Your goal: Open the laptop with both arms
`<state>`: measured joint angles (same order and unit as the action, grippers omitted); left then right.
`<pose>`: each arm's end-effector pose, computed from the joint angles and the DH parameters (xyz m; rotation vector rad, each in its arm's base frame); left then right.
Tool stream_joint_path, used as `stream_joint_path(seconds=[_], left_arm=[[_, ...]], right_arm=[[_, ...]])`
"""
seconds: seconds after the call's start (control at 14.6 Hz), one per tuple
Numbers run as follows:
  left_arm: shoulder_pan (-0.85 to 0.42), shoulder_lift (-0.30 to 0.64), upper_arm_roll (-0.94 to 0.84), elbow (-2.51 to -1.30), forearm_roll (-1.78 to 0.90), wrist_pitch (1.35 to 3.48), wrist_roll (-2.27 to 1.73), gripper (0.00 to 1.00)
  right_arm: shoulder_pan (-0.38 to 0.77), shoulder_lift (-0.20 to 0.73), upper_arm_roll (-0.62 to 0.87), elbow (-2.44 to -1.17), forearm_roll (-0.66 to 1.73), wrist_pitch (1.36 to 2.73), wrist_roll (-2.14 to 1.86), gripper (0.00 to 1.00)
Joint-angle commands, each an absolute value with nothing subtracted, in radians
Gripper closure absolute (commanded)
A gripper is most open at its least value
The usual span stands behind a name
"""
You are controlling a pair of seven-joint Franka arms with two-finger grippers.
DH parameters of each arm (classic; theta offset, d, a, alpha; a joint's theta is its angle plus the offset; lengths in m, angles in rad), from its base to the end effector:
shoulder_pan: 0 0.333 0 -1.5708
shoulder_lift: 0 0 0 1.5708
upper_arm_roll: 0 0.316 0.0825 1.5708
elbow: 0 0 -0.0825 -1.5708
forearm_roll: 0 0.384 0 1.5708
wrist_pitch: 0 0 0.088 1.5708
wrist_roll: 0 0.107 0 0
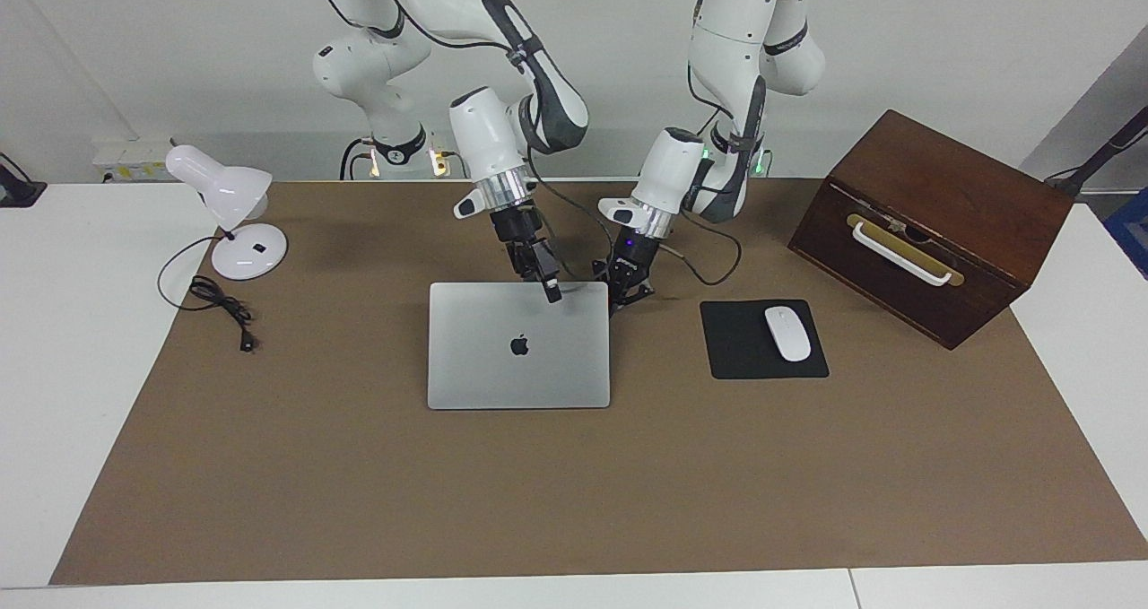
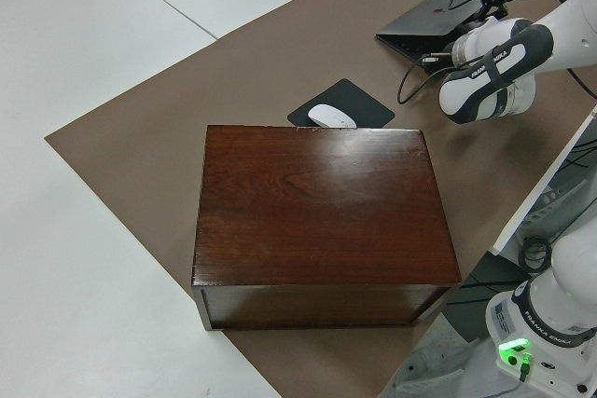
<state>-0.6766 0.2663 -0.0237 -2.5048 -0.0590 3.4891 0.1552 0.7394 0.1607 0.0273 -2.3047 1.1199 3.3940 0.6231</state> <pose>0.3985 -0.3266 0.2653 2.5588 -1.0658 0.9986 0.4487 0.2920 0.3503 -2.0738 1.2155 -0.5705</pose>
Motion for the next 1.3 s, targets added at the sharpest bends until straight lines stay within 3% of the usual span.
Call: stream_joint_path(seconds=[0.0,0.62,1.23], left_arm=[[-0.713,0.336,-0.011,-2.459,-0.06,3.505,0.16,1.0],[-0.713,0.345,-0.011,-2.451,-0.06,3.505,0.163,1.0],[-0.723,0.359,-0.009,-2.444,-0.06,3.505,0.164,1.0]], right_arm=[[0.741,0.187,0.028,-2.263,1.149,3.421,0.624,0.0],[0.738,0.23,0.026,-2.162,1.183,3.453,0.629,0.0],[0.651,0.296,0.026,-1.976,1.183,3.399,0.623,0.0]])
